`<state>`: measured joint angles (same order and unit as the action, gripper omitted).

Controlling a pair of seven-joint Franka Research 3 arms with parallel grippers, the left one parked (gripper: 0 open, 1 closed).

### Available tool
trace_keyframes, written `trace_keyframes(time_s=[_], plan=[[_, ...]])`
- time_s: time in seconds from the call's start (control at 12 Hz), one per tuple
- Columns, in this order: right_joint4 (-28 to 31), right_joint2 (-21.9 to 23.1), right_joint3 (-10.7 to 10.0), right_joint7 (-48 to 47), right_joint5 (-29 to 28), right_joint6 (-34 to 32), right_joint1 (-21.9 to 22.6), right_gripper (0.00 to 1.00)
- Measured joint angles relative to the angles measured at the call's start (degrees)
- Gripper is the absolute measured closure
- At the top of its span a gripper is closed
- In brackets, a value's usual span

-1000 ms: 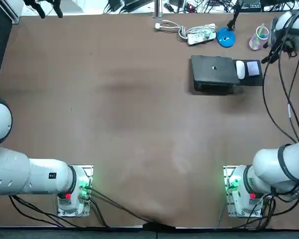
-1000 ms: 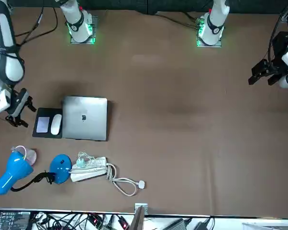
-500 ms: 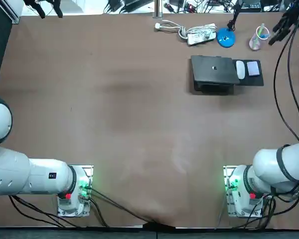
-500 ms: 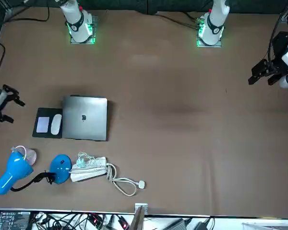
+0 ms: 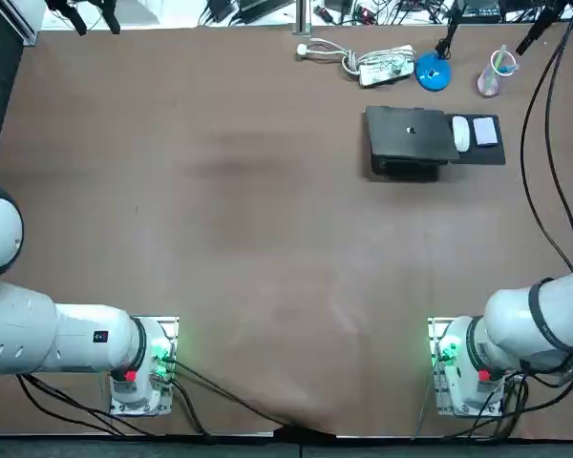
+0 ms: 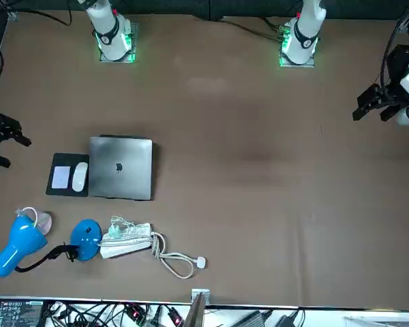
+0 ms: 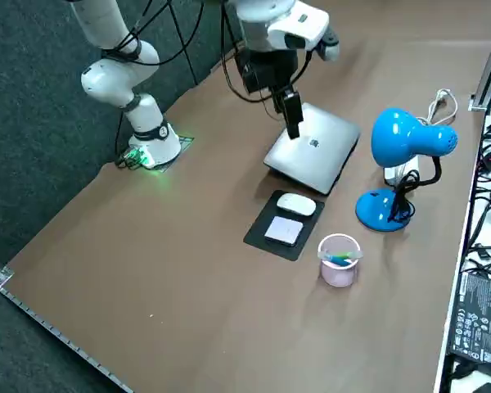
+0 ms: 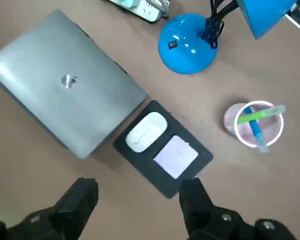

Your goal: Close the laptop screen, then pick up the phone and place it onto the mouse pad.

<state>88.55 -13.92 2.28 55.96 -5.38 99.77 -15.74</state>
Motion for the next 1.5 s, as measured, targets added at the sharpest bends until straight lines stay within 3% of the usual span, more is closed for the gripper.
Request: trace_keyframes(time_s=[0.33,0.58,0.67,0.83,1.33,1.5], plan=[[-5.3,0.0,0.0,-11.6,0.0,-7.8,1.9,0.00],[-6.8,0.5,0.0,-21.2,0.1,-9.6,4.2,0.00],[-7.0,1.8,0.0,-29.4,0.4,-10.1,6.2,0.00],[-6.8,3.7,0.1,-37.2,2.2,-11.7,8.2,0.00],[0.9,13.1,-0.2,-50.5,4.2,-13.6,12.5,0.00],[4.1,15.7,-2.8,-51.8,4.3,-13.6,15.6,0.00]])
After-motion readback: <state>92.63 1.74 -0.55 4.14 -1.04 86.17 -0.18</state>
